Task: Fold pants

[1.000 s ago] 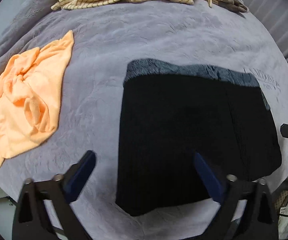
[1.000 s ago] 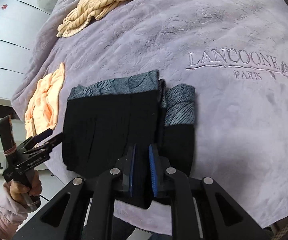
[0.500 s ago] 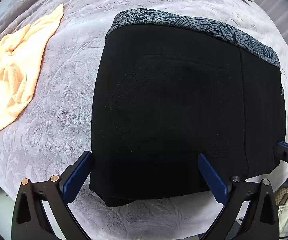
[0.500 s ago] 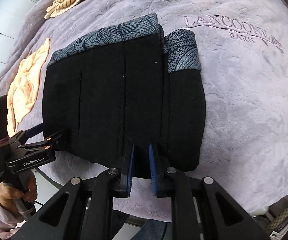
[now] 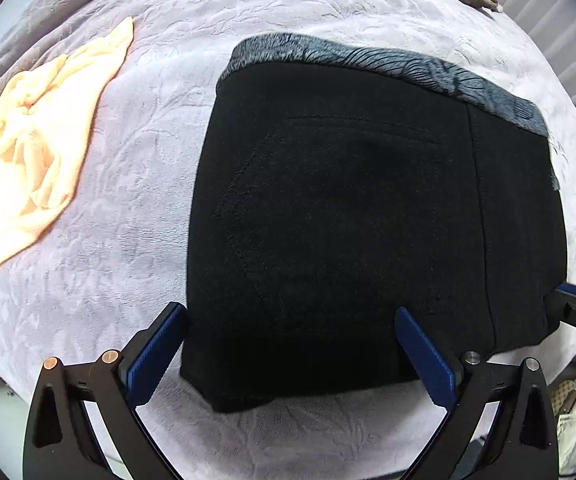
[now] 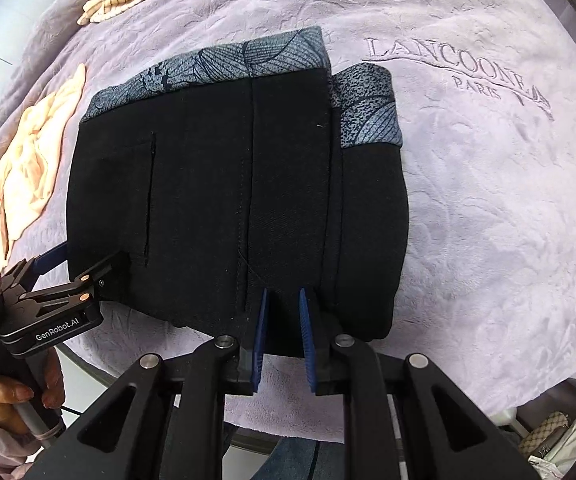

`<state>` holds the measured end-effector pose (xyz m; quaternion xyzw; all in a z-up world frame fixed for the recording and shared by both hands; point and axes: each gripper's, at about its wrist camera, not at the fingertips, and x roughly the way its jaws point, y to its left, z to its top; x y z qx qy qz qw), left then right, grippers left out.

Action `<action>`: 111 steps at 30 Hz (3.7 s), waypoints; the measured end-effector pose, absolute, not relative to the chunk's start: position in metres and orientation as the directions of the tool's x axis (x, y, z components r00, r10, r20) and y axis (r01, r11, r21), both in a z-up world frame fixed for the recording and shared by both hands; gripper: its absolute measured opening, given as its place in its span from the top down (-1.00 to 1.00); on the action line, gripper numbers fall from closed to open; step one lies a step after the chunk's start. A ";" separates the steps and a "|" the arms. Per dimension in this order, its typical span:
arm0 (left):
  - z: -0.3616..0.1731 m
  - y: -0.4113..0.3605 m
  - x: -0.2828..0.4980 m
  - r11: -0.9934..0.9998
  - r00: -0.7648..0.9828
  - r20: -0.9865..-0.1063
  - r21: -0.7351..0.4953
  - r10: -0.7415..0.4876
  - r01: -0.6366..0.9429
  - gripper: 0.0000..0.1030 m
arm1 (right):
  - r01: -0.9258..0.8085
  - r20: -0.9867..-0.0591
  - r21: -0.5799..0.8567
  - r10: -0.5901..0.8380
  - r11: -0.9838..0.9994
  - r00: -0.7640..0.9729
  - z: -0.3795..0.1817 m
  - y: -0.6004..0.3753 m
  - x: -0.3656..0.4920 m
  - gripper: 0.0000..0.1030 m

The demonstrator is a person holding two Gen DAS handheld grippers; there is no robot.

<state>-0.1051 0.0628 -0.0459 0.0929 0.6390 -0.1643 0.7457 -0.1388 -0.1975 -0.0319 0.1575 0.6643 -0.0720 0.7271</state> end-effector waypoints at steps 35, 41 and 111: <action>0.031 0.093 -0.139 0.891 0.132 -0.979 -0.080 -0.154 0.447 -1.00 | 0.473 -0.987 0.109 0.041 0.874 0.152 0.024 -0.172 -0.161 -0.56; 0.035 0.076 -0.138 0.895 0.141 -0.983 -0.045 -0.120 0.444 -1.00 | 0.435 -0.984 0.064 -0.015 0.898 0.176 0.025 -0.179 -0.151 -0.56; 0.054 0.032 -0.147 0.921 0.203 -0.974 0.171 0.103 0.351 -1.00 | 0.273 -0.994 0.023 -0.007 0.962 0.110 0.022 -0.193 -0.134 -0.56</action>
